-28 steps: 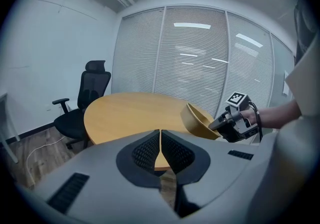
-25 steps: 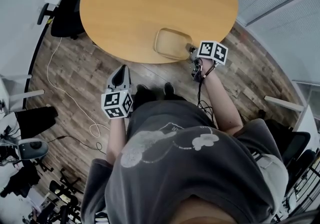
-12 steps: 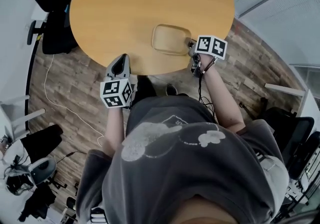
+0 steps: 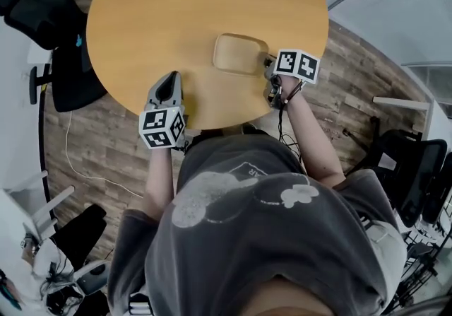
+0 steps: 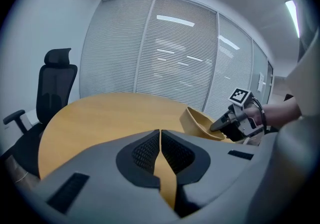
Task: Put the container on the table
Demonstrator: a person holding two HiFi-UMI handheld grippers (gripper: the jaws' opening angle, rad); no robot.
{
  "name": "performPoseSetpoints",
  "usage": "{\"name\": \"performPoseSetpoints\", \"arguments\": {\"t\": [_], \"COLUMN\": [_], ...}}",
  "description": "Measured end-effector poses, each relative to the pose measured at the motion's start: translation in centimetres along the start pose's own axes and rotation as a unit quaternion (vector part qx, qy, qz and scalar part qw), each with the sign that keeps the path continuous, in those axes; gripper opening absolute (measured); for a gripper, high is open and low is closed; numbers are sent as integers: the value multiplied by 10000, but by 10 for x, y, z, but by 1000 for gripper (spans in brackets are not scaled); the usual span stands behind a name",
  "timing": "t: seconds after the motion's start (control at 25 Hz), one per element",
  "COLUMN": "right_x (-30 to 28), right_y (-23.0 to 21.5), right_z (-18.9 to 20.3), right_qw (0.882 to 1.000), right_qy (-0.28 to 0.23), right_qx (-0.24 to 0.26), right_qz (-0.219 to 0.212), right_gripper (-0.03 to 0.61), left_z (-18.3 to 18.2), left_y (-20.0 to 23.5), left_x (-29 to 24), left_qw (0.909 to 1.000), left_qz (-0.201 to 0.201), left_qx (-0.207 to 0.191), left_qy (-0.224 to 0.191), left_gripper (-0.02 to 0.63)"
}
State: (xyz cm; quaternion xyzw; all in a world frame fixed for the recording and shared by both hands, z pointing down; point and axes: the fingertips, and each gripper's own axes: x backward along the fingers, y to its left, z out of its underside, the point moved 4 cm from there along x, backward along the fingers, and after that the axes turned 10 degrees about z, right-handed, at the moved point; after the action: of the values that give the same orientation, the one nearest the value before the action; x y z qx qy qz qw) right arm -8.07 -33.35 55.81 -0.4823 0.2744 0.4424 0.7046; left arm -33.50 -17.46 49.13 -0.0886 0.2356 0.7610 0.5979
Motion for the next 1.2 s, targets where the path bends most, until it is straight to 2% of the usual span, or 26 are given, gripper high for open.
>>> {"name": "performPoseSetpoints", "arguments": {"t": [0.48,0.88,1.2], "right_x": [-51,-80,-89], "right_y": [48,62,62], "right_z": [-10,-29,-47], "right_qw": [9981,9944,9891], "right_qy": [20,-18,-61], "right_qx": [-112,42,376], "right_qz": [606,1057,1421], "right_gripper": [9,9,9], "left_z": [-18,-13,-13], "left_y": [83,115,120], "left_x": [-31,-58,-78], "left_qw": [9984,9957,9933], "left_qz": [522,842,1049], "left_qx": [-112,79,-46], "left_qy": [197,380,489], "left_gripper": [9,9,9]}}
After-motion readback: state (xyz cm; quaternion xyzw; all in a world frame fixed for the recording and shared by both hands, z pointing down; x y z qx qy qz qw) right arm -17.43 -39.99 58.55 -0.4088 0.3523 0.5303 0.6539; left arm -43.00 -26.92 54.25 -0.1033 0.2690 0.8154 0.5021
